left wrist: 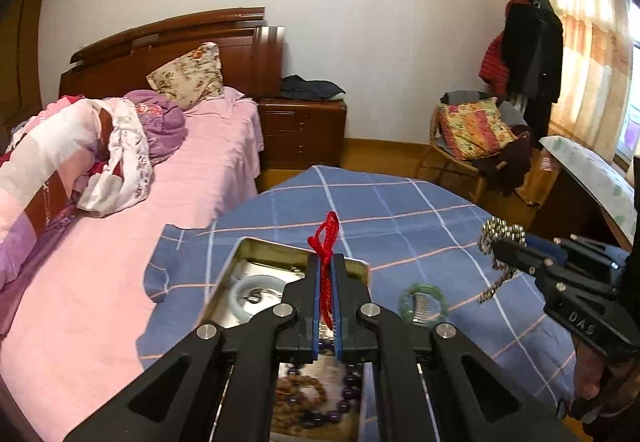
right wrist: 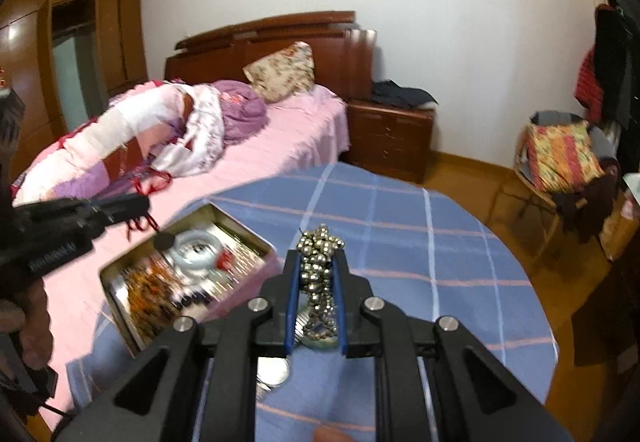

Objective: Organize jewelry
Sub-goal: 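Carry the red-tasseled pendant and gold chain over the tin with both grippers, then lower both grippers into the tin and open them to release the jewelry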

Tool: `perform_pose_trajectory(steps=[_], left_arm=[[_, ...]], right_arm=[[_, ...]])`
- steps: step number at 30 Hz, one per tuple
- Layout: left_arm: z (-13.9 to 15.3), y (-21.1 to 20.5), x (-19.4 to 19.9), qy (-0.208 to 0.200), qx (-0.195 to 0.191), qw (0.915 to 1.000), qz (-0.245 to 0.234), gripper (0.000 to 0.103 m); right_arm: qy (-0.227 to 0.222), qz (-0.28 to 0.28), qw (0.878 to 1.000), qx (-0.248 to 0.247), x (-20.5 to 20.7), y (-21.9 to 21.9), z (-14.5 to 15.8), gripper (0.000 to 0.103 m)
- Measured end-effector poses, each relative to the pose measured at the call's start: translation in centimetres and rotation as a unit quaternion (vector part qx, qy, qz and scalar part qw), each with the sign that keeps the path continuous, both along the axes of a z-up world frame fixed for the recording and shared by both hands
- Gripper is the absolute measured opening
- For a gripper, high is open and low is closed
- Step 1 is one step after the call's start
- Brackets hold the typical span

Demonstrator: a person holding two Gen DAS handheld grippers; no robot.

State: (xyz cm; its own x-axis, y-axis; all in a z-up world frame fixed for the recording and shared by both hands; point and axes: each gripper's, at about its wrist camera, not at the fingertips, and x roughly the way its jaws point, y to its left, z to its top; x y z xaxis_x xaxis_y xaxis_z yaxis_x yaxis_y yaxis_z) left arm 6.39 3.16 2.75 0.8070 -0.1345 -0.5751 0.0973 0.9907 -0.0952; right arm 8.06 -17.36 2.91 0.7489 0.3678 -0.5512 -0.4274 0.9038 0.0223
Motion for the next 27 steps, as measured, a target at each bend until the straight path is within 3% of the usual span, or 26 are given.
perform_pose_trajectory(steps=[9,27], left_arm=[[-1.5,2.5,1.3,0.019,0.004,0.9994,0.028,0.003],[-4.0,4.0,3.8,0.066,0.01,0.9966,0.048,0.004]], right_arm=[[-0.004,0.054,0.998,0.024,0.8,4.7,0.4,0.018],[0.041,0.085,0.996,0.007,3.3,9.5,-3.6,0.018]])
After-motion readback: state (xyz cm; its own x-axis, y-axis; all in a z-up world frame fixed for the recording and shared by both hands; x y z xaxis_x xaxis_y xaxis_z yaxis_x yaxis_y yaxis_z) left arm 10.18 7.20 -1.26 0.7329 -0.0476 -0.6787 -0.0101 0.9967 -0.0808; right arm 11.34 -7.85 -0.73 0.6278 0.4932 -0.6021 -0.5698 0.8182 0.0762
